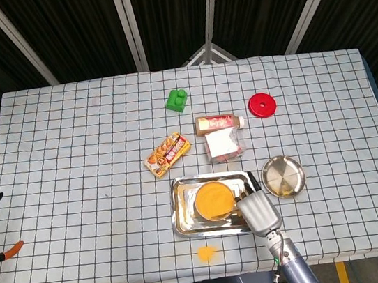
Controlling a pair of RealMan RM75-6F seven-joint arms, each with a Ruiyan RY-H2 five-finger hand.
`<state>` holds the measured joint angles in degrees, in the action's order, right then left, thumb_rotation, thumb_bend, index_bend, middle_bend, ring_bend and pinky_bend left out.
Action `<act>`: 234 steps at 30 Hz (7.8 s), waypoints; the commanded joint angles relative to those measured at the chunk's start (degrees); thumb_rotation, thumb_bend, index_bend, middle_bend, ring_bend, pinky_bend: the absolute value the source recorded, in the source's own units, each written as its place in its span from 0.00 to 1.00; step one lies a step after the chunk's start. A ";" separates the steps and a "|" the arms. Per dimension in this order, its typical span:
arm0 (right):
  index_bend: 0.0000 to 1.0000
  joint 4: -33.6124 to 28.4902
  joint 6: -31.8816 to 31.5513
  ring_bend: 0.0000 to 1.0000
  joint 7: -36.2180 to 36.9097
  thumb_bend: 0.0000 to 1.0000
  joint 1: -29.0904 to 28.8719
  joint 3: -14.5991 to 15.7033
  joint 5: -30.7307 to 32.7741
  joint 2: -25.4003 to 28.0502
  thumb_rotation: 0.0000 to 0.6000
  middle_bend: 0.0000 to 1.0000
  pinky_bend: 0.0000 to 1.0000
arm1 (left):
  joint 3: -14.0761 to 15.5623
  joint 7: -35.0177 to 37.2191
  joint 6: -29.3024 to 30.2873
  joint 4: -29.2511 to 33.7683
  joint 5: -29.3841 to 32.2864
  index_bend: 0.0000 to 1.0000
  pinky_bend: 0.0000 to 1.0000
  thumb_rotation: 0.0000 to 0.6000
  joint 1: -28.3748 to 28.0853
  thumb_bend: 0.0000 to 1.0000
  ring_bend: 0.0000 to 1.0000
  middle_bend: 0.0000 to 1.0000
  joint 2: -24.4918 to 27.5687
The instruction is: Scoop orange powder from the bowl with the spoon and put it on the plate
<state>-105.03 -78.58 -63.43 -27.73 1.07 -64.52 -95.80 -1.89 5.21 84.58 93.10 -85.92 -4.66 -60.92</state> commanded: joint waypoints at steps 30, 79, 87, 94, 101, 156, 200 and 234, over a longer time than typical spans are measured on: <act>0.70 1.73 -0.30 0.29 1.42 0.84 -0.02 -2.35 -1.98 -0.61 1.00 0.64 0.00 | -0.08 -0.05 -0.13 0.16 0.25 0.00 0.00 1.00 -0.02 0.01 0.00 0.00 0.10; 0.74 19.03 -0.22 0.31 -16.45 0.86 -2.50 0.39 -18.73 0.87 1.00 0.67 0.00 | -0.06 -0.05 0.06 0.04 0.06 0.00 0.00 1.00 0.01 0.01 0.00 0.00 -0.03; 0.75 21.64 0.37 0.31 -16.69 0.86 -2.66 0.24 -20.57 1.12 1.00 0.67 0.00 | -0.07 -0.15 0.06 0.07 0.10 0.00 0.00 1.00 0.01 0.01 0.00 0.00 -0.06; 0.75 23.46 0.58 0.31 -16.42 0.86 -2.17 0.49 -21.77 0.28 1.00 0.67 0.00 | -0.06 -0.24 0.00 0.09 0.09 0.00 0.00 1.00 -0.02 0.01 0.00 0.00 -0.07; 0.75 24.02 0.99 0.31 -15.52 0.87 -1.82 0.78 -23.02 -1.47 1.00 0.67 0.00 | -0.09 -0.21 -0.05 0.11 0.17 0.00 0.00 1.00 -0.02 0.01 0.00 0.00 -0.04; 0.75 36.11 0.93 0.31 -18.06 0.87 -1.45 -1.92 -33.09 -6.25 1.00 0.67 0.00 | 0.34 0.06 -0.28 0.19 -0.42 0.00 0.00 1.00 -0.08 0.01 0.00 0.00 -0.01; 0.75 28.38 3.00 0.31 -19.75 0.87 -1.24 -4.24 -38.36 -3.92 1.00 0.67 0.00 | 0.26 -0.12 -0.63 0.40 -0.05 0.00 0.00 1.00 -0.23 0.01 0.00 0.00 -0.08; 0.75 34.24 4.24 0.31 -18.98 0.87 0.75 -4.56 -38.15 -5.08 1.00 0.67 0.00 | 0.18 0.23 -0.72 0.50 0.20 0.00 0.00 1.00 -0.24 0.01 0.00 0.00 0.04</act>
<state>-70.68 -74.36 -82.34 -27.00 -3.49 -102.64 -100.98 -1.72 5.44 83.86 93.60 -85.72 -4.90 -60.88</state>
